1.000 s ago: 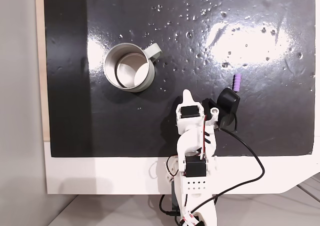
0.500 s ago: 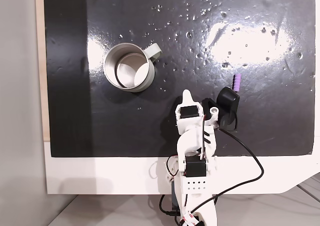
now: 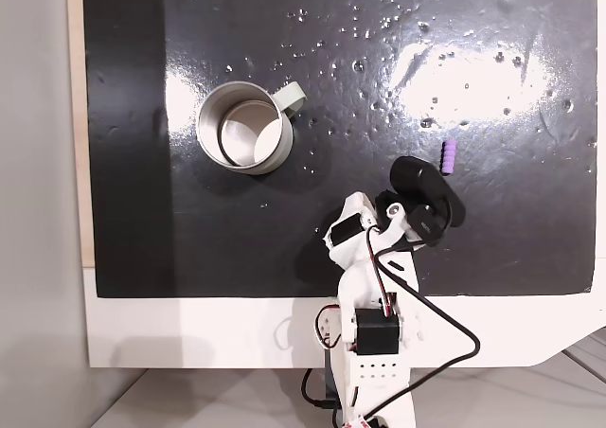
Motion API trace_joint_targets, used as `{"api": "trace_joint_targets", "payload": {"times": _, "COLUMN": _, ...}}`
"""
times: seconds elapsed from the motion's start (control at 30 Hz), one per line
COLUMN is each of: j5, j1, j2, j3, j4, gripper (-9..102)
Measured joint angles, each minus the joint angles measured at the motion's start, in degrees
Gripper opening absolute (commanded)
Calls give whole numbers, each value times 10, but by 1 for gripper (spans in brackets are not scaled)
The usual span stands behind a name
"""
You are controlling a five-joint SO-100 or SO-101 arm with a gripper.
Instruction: Grasp a pengrip and put it in the cup.
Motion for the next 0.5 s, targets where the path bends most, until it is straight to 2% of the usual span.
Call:
{"api": "trace_joint_targets", "payload": {"times": 0.23, "j5": -159, "j1": 33, "j2": -159, "j3": -138, "j4": 39, "gripper": 0}}
{"api": "trace_joint_targets", "payload": {"times": 0.5, "j5": -358, "j1": 95, "j2": -221, "j3": -192, "j4": 11, "gripper": 4}}
